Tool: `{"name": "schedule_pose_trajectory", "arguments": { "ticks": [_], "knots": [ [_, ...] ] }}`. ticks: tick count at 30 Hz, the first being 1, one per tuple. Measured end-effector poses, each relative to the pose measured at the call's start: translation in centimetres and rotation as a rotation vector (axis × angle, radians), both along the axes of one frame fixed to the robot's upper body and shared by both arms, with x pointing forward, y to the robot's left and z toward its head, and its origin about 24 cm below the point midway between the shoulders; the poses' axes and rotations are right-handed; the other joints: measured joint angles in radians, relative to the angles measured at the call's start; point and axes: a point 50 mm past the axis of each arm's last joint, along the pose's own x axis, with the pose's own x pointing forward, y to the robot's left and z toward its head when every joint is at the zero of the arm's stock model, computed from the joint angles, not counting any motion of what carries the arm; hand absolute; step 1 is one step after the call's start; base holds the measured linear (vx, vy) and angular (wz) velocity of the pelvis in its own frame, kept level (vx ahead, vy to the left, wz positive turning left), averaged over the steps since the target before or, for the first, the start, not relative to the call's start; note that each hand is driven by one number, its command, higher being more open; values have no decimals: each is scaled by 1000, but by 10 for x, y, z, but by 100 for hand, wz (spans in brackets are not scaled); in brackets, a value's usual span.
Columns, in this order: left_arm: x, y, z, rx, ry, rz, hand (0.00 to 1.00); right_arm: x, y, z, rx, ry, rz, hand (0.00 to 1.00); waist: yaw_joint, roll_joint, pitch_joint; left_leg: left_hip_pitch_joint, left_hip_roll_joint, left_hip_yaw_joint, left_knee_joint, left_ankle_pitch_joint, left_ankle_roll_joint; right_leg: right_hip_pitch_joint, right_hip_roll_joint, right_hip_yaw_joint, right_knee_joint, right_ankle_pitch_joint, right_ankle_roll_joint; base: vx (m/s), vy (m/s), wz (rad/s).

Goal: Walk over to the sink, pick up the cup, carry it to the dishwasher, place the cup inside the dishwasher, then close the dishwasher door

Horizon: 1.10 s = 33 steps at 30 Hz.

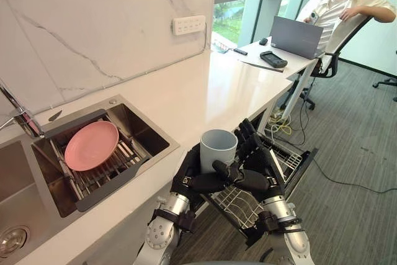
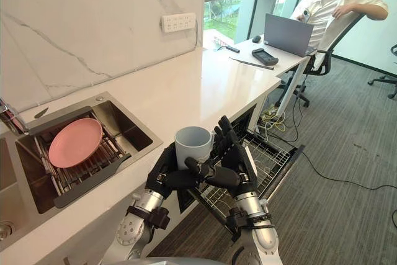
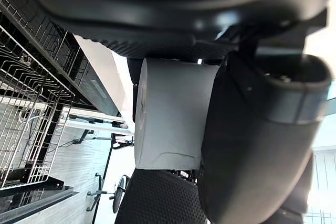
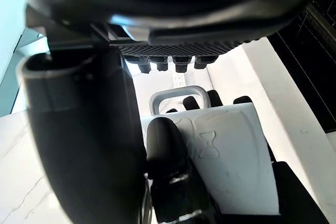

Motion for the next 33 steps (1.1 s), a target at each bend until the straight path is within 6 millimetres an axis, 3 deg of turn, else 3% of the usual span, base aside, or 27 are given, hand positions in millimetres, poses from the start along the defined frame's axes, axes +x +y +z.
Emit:
{"name": "schedule_pose_trajectory", "arguments": {
  "ticks": [7, 8, 16, 32, 33],
  "knots": [
    [-4, -6, -3, 13, 19, -43, 0, 0, 3, -1, -9, 13, -21, 100, -2, 1, -10, 0, 0, -2, 0, 0, 0, 3, 1, -7, -4, 3, -4, 0, 0, 0],
    [-5, -8, -4, 15, 27, -54, 0, 0, 4, -1, -15, 15, -27, 0, -2, 1, -12, 0, 0, -3, 0, 0, 0, 4, 1, -7, -5, 5, -3, 0, 0, 0],
    [-6, -12, -7, 19, 52, -77, 0, -1, 2, -1, -64, 20, -59, 0, -4, 0, -29, 2, 1, -2, 0, 0, 0, 25, 6, 0, -50, 42, 7, -2, 0, -1],
    [-10, -13, -13, 13, 80, -91, 0, -1, -3, -2, -80, 24, -71, 0, -1, -5, -25, -1, -6, -8, -2, 0, 0, 29, 0, -4, -64, 48, 0, -11, 0, 0],
    [-10, -13, -13, 13, 80, -90, 100, -1, -3, -2, -81, 23, -74, 0, -1, -5, -25, -1, -6, -8, -3, 0, 0, 29, 0, -4, -65, 52, 6, 0, 0, 0]
  ]
}}
